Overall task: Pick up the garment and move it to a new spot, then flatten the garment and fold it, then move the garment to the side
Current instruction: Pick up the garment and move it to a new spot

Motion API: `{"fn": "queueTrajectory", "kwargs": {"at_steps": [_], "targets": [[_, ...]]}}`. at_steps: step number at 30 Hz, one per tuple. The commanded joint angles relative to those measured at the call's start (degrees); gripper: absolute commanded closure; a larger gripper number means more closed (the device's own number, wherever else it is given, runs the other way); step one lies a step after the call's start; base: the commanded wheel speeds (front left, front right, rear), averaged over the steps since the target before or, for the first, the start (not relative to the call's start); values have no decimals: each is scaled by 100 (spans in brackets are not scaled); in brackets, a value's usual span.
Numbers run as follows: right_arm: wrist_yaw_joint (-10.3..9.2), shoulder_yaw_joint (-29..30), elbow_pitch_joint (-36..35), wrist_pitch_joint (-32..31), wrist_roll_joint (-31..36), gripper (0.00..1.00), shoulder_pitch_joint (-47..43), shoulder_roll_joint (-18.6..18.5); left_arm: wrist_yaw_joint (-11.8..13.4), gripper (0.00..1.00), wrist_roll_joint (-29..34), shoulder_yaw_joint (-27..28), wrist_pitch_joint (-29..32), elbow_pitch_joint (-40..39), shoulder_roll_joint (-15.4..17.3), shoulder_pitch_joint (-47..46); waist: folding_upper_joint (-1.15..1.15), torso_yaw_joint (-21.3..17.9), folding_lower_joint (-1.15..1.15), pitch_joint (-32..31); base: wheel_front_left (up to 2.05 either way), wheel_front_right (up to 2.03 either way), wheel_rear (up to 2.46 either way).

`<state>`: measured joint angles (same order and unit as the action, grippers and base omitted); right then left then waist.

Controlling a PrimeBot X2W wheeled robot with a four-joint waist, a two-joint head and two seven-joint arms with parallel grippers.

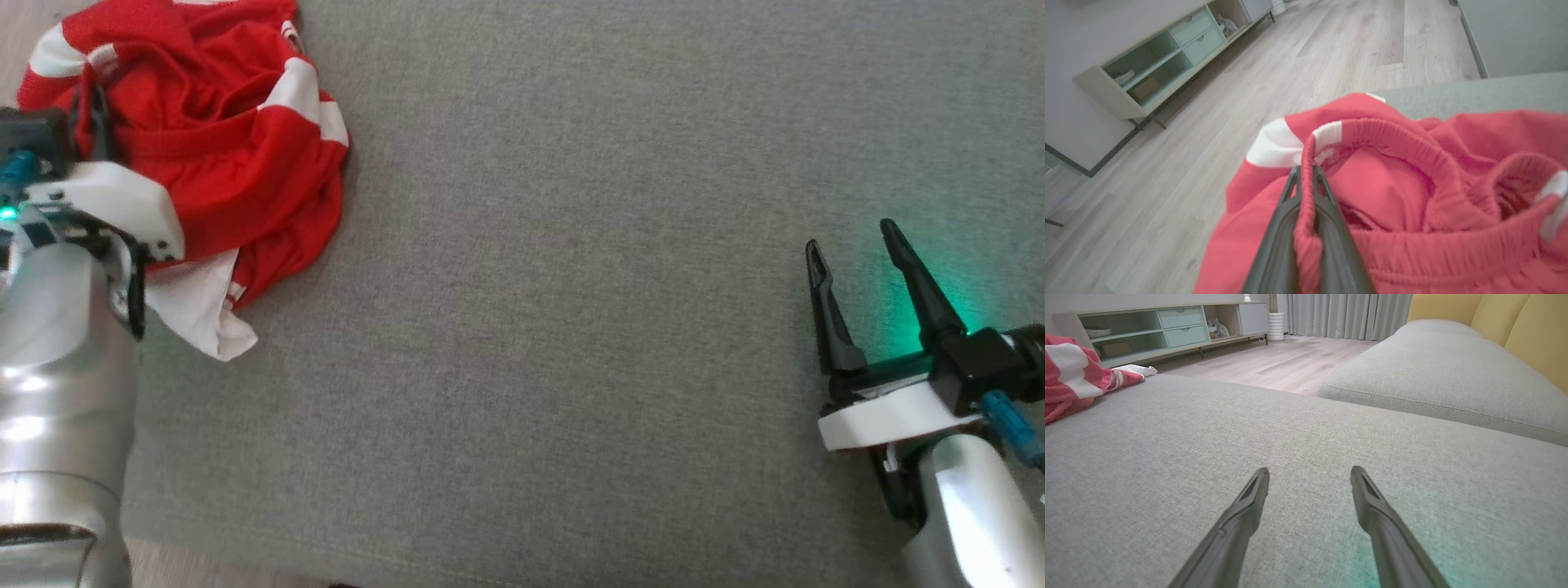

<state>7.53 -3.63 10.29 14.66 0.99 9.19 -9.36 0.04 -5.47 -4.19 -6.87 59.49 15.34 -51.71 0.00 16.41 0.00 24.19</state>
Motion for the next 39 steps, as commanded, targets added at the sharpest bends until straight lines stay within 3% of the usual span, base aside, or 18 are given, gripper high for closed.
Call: {"fn": "queueTrajectory", "kwargs": {"at_steps": [1,10,16,21,27,31,35,39], "targets": [[-4,-143,-94,34,-33,0,49,67,38,100,45,99,-124,-152,397,-244,0,-54,0,-90,0,0,0],[-4,-304,63,34,-190,0,169,492,-58,100,304,-222,-386,-1157,689,-553,0,-704,0,-831,0,0,0],[-4,-463,162,34,-336,0,114,629,-348,100,339,-443,136,-2555,832,-635,0,-1435,0,-1387,0,0,0],[-4,-676,168,34,-768,0,33,645,-524,100,203,-615,929,-3974,848,-664,0,-2316,0,-1736,0,0,0],[-4,-856,165,34,-1086,0,-14,646,-624,100,-35,-862,1645,-4809,668,-896,0,-3131,0,-1735,0,0,0],[-4,-891,143,34,-1227,0,34,647,-640,100,-107,-999,1800,-4999,510,-1063,0,-3465,0,-1628,0,0,0],[-4,-946,86,34,-1418,0,133,647,-607,100,-233,-1144,1877,-4974,193,-1132,0,-3770,0,-1389,0,0,0],[-4,-1041,35,34,-1582,0,207,647,-564,100,-477,-1282,1842,-4662,-130,-628,0,-3908,0,-1173,0,0,0]]}}
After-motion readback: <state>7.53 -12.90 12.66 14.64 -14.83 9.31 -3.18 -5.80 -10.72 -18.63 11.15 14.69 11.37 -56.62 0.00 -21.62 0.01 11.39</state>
